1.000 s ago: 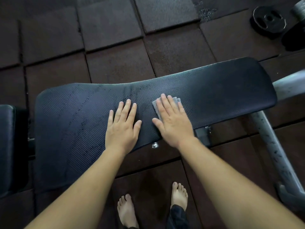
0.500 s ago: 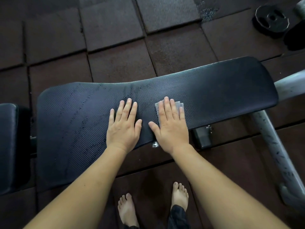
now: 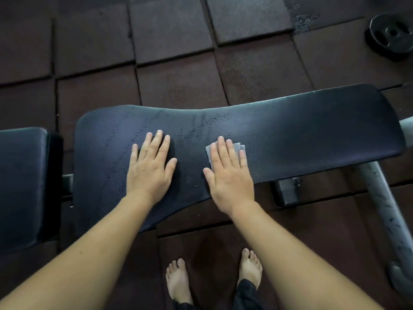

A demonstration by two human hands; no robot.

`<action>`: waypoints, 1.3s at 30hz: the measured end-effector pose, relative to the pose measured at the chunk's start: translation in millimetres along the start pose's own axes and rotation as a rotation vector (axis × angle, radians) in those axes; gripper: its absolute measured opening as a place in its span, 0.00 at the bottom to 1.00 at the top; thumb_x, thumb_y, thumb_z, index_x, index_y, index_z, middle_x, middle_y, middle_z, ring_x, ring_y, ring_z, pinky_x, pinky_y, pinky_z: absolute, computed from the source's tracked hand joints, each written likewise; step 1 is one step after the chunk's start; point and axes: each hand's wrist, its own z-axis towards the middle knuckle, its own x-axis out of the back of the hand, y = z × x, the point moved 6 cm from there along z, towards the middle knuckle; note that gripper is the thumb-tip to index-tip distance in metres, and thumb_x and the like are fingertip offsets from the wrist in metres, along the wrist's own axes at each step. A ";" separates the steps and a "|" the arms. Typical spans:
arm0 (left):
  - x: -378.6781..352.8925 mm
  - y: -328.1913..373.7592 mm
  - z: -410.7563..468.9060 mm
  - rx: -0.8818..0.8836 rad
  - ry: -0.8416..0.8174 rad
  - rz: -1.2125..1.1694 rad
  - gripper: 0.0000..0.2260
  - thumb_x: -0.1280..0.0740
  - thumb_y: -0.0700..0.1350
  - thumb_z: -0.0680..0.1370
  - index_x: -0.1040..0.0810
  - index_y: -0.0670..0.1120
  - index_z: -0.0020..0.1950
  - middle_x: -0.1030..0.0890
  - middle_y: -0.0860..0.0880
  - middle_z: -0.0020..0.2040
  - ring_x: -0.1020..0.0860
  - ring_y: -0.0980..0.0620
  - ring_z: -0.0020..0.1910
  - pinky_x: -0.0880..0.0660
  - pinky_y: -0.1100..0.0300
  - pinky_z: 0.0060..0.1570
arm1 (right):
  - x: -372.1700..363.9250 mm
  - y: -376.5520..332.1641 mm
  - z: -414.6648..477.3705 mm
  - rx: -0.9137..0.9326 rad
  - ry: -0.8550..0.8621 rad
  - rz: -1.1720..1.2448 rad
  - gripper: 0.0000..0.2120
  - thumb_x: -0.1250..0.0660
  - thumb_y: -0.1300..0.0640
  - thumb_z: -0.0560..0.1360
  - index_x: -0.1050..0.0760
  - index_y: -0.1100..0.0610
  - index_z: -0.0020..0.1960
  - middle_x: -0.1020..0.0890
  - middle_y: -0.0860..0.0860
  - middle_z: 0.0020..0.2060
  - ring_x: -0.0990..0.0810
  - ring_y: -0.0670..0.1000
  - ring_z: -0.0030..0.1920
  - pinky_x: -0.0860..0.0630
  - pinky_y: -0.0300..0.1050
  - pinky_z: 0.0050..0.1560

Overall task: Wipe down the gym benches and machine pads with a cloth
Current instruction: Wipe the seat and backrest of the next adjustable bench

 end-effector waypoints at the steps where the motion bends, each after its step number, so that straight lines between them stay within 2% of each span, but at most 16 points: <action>1: 2.0 -7.3 -0.1 0.013 0.002 0.003 0.31 0.53 0.61 0.83 0.43 0.50 0.85 0.47 0.51 0.85 0.51 0.48 0.84 0.55 0.42 0.82 | -0.2 4.0 1.8 0.044 -0.005 0.012 0.32 0.53 0.43 0.84 0.47 0.58 0.83 0.47 0.56 0.83 0.50 0.57 0.83 0.54 0.58 0.81; 3: 5.8 -22.6 -0.6 0.027 -0.003 0.013 0.31 0.53 0.61 0.84 0.44 0.50 0.85 0.48 0.51 0.85 0.51 0.49 0.84 0.55 0.42 0.82 | 3.6 30.0 5.3 0.099 0.007 0.006 0.31 0.51 0.45 0.84 0.43 0.59 0.82 0.44 0.56 0.82 0.46 0.58 0.82 0.53 0.57 0.81; 6: 5.7 -44.0 -0.6 0.042 -0.009 0.046 0.31 0.54 0.61 0.84 0.46 0.51 0.85 0.50 0.52 0.86 0.53 0.49 0.84 0.55 0.42 0.82 | 16.5 74.3 14.2 -0.044 0.015 0.018 0.31 0.54 0.44 0.84 0.44 0.58 0.83 0.46 0.55 0.83 0.50 0.56 0.83 0.56 0.54 0.82; 9: -0.5 -51.4 -1.5 0.048 -0.015 0.046 0.31 0.55 0.62 0.84 0.48 0.53 0.85 0.52 0.53 0.86 0.54 0.49 0.84 0.54 0.41 0.82 | 18.1 50.1 25.9 -0.266 0.063 0.003 0.33 0.58 0.43 0.83 0.48 0.57 0.84 0.50 0.56 0.83 0.53 0.56 0.83 0.55 0.59 0.82; 10: -2.3 -51.5 -1.8 0.050 -0.007 0.041 0.31 0.55 0.62 0.84 0.48 0.53 0.85 0.52 0.53 0.86 0.54 0.49 0.84 0.54 0.41 0.82 | 16.3 28.9 30.5 -0.282 0.056 0.010 0.34 0.59 0.42 0.83 0.49 0.57 0.84 0.51 0.56 0.83 0.54 0.56 0.83 0.55 0.60 0.82; 14: -4.3 -51.6 -2.5 0.044 0.038 0.016 0.30 0.53 0.61 0.84 0.46 0.53 0.85 0.49 0.52 0.86 0.51 0.49 0.84 0.52 0.40 0.81 | -2.0 -61.1 38.1 0.005 -0.062 0.002 0.34 0.60 0.41 0.83 0.55 0.56 0.84 0.55 0.55 0.83 0.58 0.56 0.83 0.59 0.59 0.82; 16: -4.8 -52.9 -3.5 0.041 0.047 0.015 0.30 0.52 0.61 0.84 0.45 0.53 0.85 0.48 0.52 0.86 0.50 0.49 0.84 0.50 0.40 0.81 | -3.1 -55.3 42.0 0.132 -0.090 -0.015 0.32 0.57 0.42 0.84 0.54 0.56 0.84 0.52 0.55 0.83 0.55 0.56 0.83 0.59 0.57 0.81; 17: -4.8 -53.3 -3.9 0.042 0.053 0.014 0.30 0.52 0.61 0.84 0.45 0.53 0.85 0.49 0.52 0.86 0.50 0.49 0.84 0.50 0.40 0.81 | 0.0 -37.2 46.8 0.132 -0.076 -0.030 0.32 0.56 0.42 0.83 0.53 0.56 0.83 0.49 0.55 0.83 0.52 0.57 0.83 0.57 0.56 0.81; 19: -5.5 -52.9 -3.6 0.040 0.063 0.017 0.30 0.51 0.61 0.84 0.45 0.53 0.85 0.49 0.52 0.86 0.50 0.49 0.84 0.50 0.40 0.81 | 12.7 16.1 62.4 0.001 -0.030 -0.053 0.33 0.56 0.42 0.82 0.53 0.56 0.82 0.48 0.56 0.83 0.50 0.58 0.83 0.56 0.56 0.81; 21: -6.7 -52.0 -3.6 0.036 0.070 0.024 0.30 0.51 0.61 0.84 0.45 0.52 0.85 0.48 0.52 0.86 0.49 0.48 0.84 0.50 0.40 0.81 | 23.2 54.4 76.8 -0.187 -0.062 -0.035 0.34 0.59 0.41 0.83 0.54 0.56 0.84 0.52 0.55 0.84 0.55 0.56 0.83 0.58 0.56 0.82; 24: -8.2 -51.8 -3.5 0.035 0.070 0.041 0.30 0.50 0.60 0.84 0.45 0.51 0.85 0.48 0.51 0.86 0.49 0.48 0.84 0.50 0.40 0.81 | 24.0 23.1 96.5 -0.335 -0.037 -0.013 0.35 0.60 0.39 0.83 0.55 0.57 0.84 0.54 0.56 0.84 0.58 0.56 0.83 0.58 0.60 0.81; 28: -7.9 -51.8 -2.8 0.028 0.070 0.045 0.30 0.50 0.60 0.84 0.45 0.51 0.85 0.48 0.51 0.86 0.49 0.48 0.84 0.49 0.40 0.81 | 6.3 -77.9 119.5 -0.122 -0.087 -0.001 0.36 0.62 0.38 0.82 0.58 0.56 0.84 0.55 0.55 0.84 0.60 0.56 0.83 0.61 0.60 0.81; 30: -7.9 -52.5 -1.3 0.028 0.067 0.044 0.30 0.50 0.61 0.84 0.45 0.51 0.85 0.48 0.51 0.86 0.49 0.48 0.84 0.50 0.40 0.81 | 4.7 -87.8 123.3 -0.036 -0.132 -0.012 0.35 0.64 0.39 0.82 0.59 0.56 0.84 0.56 0.54 0.84 0.60 0.54 0.83 0.61 0.58 0.81; 32: -8.1 -53.3 -2.3 0.031 0.062 0.039 0.30 0.50 0.61 0.84 0.44 0.51 0.85 0.48 0.51 0.86 0.49 0.48 0.84 0.51 0.41 0.81 | 6.0 -64.1 116.9 0.015 -0.138 -0.029 0.35 0.64 0.39 0.81 0.58 0.55 0.84 0.56 0.52 0.84 0.60 0.53 0.83 0.62 0.56 0.82; 36: -8.4 -53.1 -2.8 0.025 0.070 0.044 0.30 0.49 0.60 0.84 0.44 0.51 0.85 0.47 0.51 0.86 0.49 0.48 0.84 0.51 0.40 0.81 | 19.0 7.8 103.6 -0.205 -0.094 -0.025 0.36 0.64 0.39 0.81 0.56 0.55 0.84 0.54 0.52 0.84 0.58 0.53 0.83 0.60 0.55 0.82; 39: -9.7 -52.8 -2.1 0.024 0.071 0.044 0.30 0.49 0.60 0.84 0.43 0.51 0.85 0.46 0.50 0.85 0.48 0.47 0.84 0.50 0.39 0.81 | 17.7 -12.8 109.6 -0.348 -0.047 -0.006 0.36 0.63 0.38 0.81 0.54 0.57 0.84 0.53 0.55 0.84 0.57 0.55 0.83 0.58 0.59 0.81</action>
